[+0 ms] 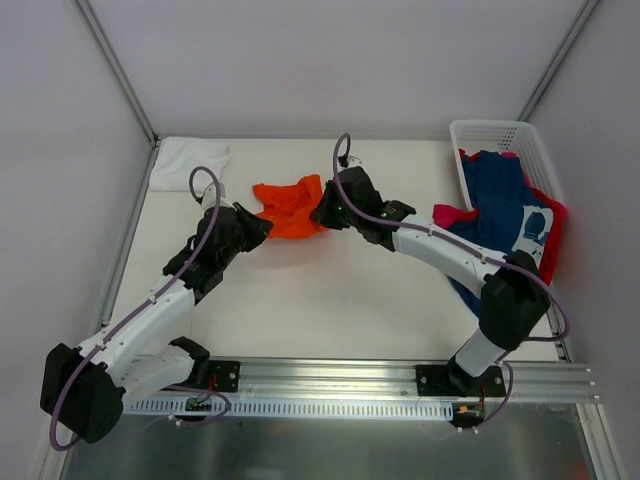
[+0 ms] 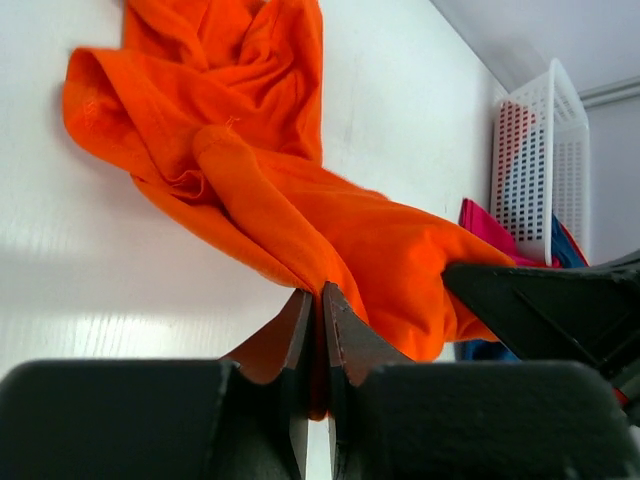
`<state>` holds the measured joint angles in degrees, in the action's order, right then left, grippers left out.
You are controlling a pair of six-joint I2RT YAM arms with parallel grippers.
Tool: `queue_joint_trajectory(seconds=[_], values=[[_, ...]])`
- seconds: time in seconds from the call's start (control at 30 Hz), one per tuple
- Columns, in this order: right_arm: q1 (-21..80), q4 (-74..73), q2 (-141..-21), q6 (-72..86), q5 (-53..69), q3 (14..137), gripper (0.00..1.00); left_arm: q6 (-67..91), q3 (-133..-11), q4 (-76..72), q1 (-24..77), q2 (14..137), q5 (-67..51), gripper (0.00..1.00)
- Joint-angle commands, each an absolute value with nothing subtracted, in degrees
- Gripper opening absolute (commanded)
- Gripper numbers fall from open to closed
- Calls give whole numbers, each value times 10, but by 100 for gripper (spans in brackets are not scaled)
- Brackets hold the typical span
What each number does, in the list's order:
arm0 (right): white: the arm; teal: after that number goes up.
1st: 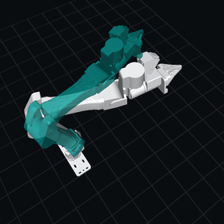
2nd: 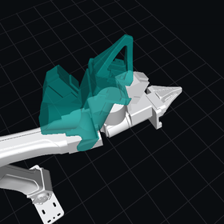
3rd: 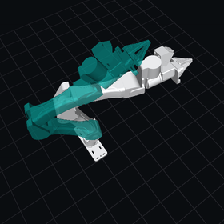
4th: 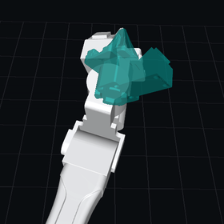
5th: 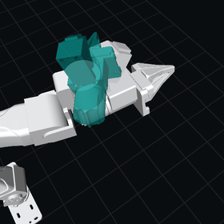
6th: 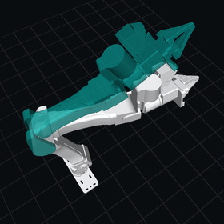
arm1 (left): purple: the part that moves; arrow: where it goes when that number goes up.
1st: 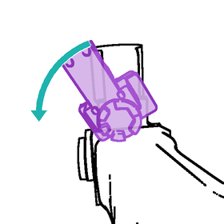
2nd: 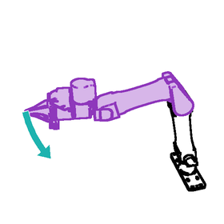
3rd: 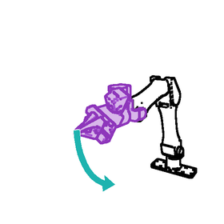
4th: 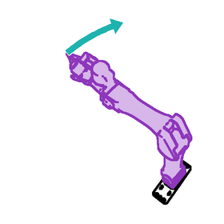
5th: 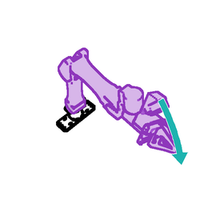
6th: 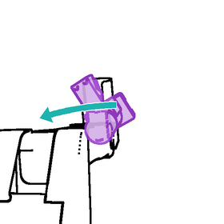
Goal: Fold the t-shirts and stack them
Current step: Fold the tshirt
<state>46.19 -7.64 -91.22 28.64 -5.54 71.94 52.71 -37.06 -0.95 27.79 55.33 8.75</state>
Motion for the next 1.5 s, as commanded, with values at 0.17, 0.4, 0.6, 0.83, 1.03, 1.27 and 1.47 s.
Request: queue_joint_trajectory(seconds=[0.17,0.4,0.6,0.83,1.03,1.27,1.47], values=[[411,-132,-1047,254,24,876,4,476,-481,-16,261,630,132,8],[366,-150,-1155,249,84,999,4,459,-544,-16,219,732,121,8],[337,-150,-1226,252,119,1077,5,440,-579,-50,194,808,118,7],[308,-148,-1284,258,138,1132,6,430,-618,-101,165,901,89,6],[286,-143,-1345,261,127,1208,7,414,-646,-174,142,980,69,6],[265,-113,-1437,273,151,1294,97,413,-701,-198,119,1073,47,4],[258,-57,-1459,272,163,1274,100,414,-726,-213,110,1121,35,4]])
